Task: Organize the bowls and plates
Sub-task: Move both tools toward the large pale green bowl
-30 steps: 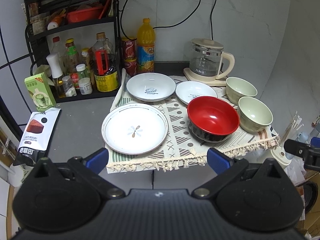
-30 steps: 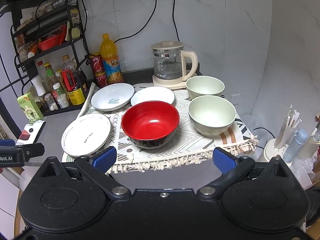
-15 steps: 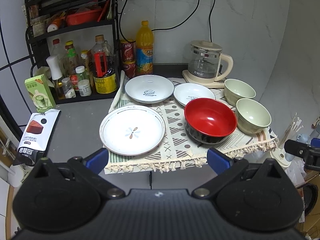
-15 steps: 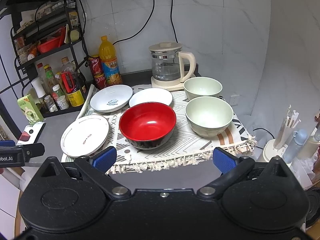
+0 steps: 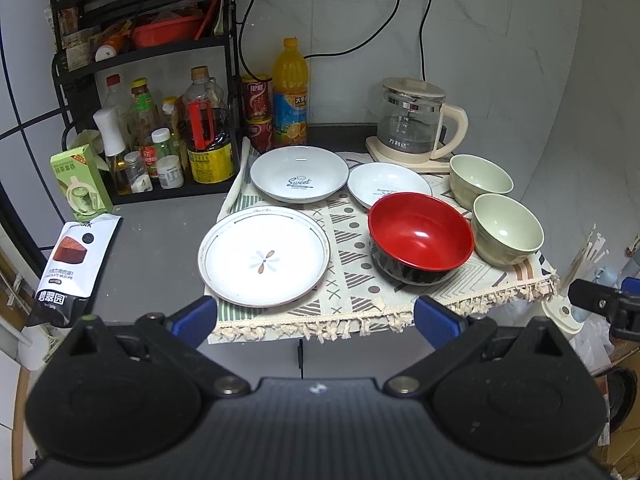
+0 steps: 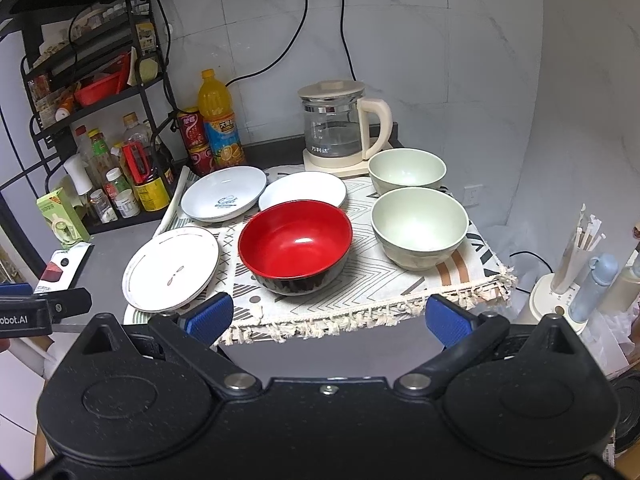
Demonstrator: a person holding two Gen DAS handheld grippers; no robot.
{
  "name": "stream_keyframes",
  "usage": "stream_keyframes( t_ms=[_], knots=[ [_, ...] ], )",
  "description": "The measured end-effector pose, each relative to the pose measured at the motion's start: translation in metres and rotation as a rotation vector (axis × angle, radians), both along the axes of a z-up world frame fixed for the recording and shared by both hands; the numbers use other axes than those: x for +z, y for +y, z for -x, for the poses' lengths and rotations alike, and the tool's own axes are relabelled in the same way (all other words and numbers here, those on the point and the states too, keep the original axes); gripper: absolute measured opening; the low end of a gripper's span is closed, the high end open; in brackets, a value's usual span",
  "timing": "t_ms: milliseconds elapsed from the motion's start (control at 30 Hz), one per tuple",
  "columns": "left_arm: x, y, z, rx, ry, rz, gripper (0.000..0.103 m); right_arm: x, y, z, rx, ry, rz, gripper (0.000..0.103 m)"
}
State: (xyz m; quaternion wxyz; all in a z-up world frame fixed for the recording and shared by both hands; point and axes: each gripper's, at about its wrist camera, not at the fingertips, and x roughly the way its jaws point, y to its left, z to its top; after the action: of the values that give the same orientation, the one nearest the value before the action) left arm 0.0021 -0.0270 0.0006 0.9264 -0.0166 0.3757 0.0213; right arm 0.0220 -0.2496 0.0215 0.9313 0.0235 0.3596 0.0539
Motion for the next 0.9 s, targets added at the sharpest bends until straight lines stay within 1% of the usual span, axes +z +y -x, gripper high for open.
stream_keyframes(
  t_ms=[167,267,367,433,567,667,767,833,900],
  knots=[
    [0.003,-0.008,-0.007,-0.014,0.003,0.001,0.103,0.002,-0.002,-0.006,-0.007,-0.004,0.018,0.103],
    [0.002,-0.015,-0.019,-0.028,0.005,-0.006,0.103,0.000,-0.002,-0.012,-0.001,-0.005,0.030,0.103],
    [-0.003,-0.022,-0.034,-0.036,0.011,-0.019,0.103,-0.003,-0.005,-0.023,-0.018,0.012,0.015,0.103],
    [-0.009,-0.026,-0.048,-0.040,0.030,-0.016,0.103,-0.006,-0.007,-0.031,-0.022,0.023,0.010,0.103],
    [-0.022,-0.035,-0.077,-0.067,0.064,-0.015,0.103,-0.012,-0.007,-0.051,-0.032,0.030,0.043,0.103],
    [-0.026,-0.043,-0.098,-0.094,0.067,-0.020,0.103,-0.015,-0.012,-0.069,-0.035,0.045,0.025,0.103],
    [-0.032,-0.052,-0.121,-0.113,0.091,-0.025,0.102,-0.020,-0.017,-0.086,-0.043,0.057,0.025,0.103],
    [-0.034,-0.058,-0.137,-0.130,0.099,-0.016,0.102,-0.022,-0.023,-0.096,-0.078,0.057,0.037,0.103],
    [-0.037,-0.064,-0.151,-0.148,0.102,-0.023,0.102,-0.024,-0.027,-0.106,-0.102,0.059,0.038,0.103]
  ],
)
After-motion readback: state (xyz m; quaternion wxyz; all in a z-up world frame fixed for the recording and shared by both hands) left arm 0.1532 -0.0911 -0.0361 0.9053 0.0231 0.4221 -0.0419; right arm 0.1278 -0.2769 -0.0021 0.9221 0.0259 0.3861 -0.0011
